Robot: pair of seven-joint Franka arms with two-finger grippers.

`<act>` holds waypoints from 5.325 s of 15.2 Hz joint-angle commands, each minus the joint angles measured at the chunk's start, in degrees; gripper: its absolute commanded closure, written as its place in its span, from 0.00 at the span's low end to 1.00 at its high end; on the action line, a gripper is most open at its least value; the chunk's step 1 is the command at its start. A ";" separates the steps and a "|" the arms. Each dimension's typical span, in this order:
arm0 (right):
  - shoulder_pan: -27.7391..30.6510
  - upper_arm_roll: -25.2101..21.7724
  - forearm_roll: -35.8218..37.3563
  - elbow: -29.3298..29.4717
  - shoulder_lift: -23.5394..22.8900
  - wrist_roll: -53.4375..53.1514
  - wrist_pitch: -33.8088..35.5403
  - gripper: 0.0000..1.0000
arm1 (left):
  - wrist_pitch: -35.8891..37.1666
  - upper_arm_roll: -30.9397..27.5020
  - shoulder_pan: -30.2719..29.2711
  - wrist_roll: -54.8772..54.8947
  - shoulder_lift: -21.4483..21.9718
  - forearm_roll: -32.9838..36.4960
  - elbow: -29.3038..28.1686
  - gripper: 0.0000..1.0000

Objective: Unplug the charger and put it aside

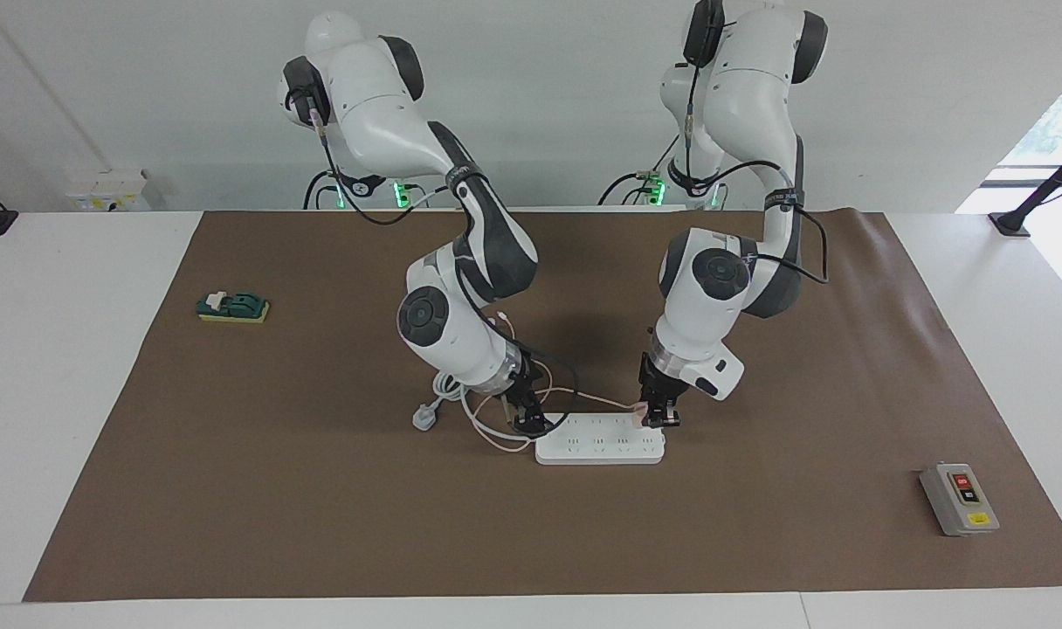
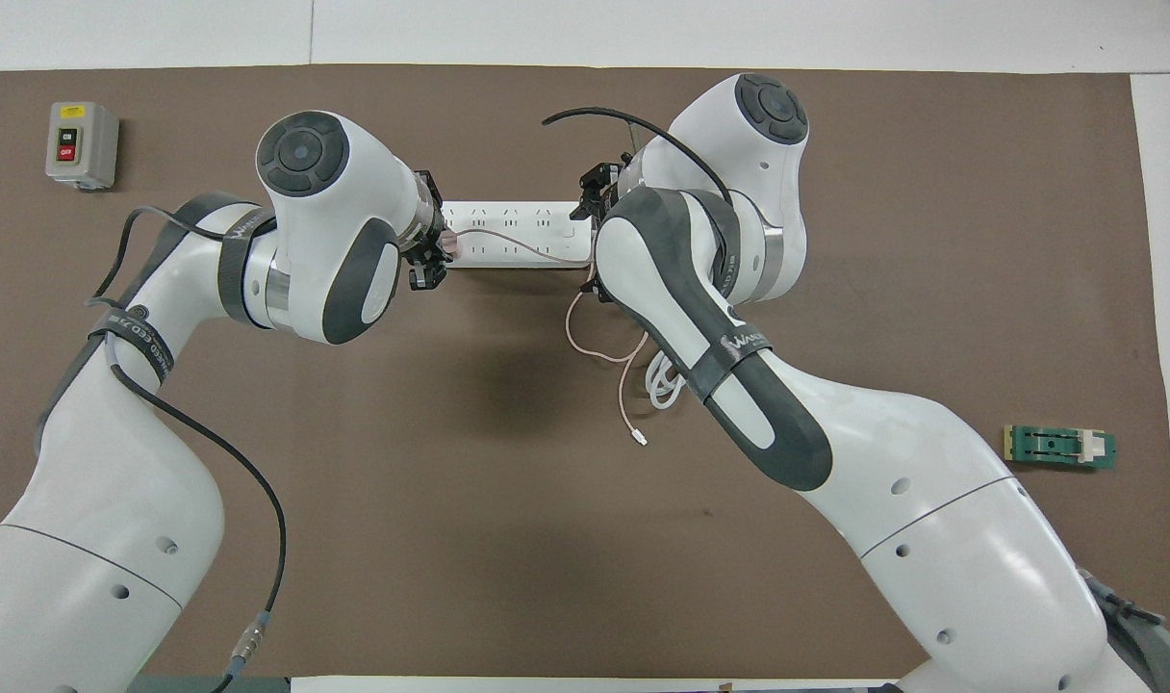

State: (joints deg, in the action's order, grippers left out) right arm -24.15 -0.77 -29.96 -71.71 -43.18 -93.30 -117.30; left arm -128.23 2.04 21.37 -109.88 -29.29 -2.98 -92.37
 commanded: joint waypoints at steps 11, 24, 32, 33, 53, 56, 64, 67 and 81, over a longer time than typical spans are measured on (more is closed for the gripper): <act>-1.69 -0.19 -0.10 0.70 -3.66 0.31 -8.74 0.02 | -3.52 -0.64 0.60 0.55 -0.51 0.43 -2.20 1.00; -1.78 -0.19 0.25 0.17 -4.19 1.54 -11.11 0.02 | -3.61 -0.64 0.60 0.64 -0.42 0.43 -2.20 1.00; -1.69 -0.28 2.01 0.61 -4.63 1.72 -11.11 0.02 | -3.61 -0.64 0.60 0.64 -0.42 0.43 -2.20 1.00; -1.69 -0.37 2.09 0.70 -4.63 1.72 -11.11 0.02 | -3.61 -0.64 0.60 0.64 -0.42 0.43 -2.20 1.00; -1.78 -0.37 1.30 0.87 -4.72 2.60 -11.20 0.02 | -3.43 -0.64 0.60 0.64 -0.42 0.43 -2.20 1.00; -1.61 -0.46 1.57 1.14 -4.98 3.12 -11.20 0.02 | -3.34 -0.64 0.60 0.64 -0.42 0.43 -2.20 1.00; -1.17 -0.37 1.39 3.51 -6.22 4.18 -11.20 0.02 | -2.99 -0.64 0.69 0.64 -0.42 0.43 -2.20 1.00; -1.78 -0.19 0.52 3.16 -6.74 4.09 -10.85 0.02 | -2.90 -0.73 0.69 0.64 -0.42 0.43 -2.20 1.00; -1.61 -0.45 -0.72 3.42 -7.44 3.65 -9.62 0.02 | -2.90 -0.64 0.69 0.64 -0.33 0.52 -2.20 1.00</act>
State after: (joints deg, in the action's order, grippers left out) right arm -25.89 -1.39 -29.87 -69.67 -48.84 -90.37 -128.48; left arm -128.64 2.06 21.39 -109.40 -29.11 -2.94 -92.73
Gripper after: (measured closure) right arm 0.018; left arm 0.982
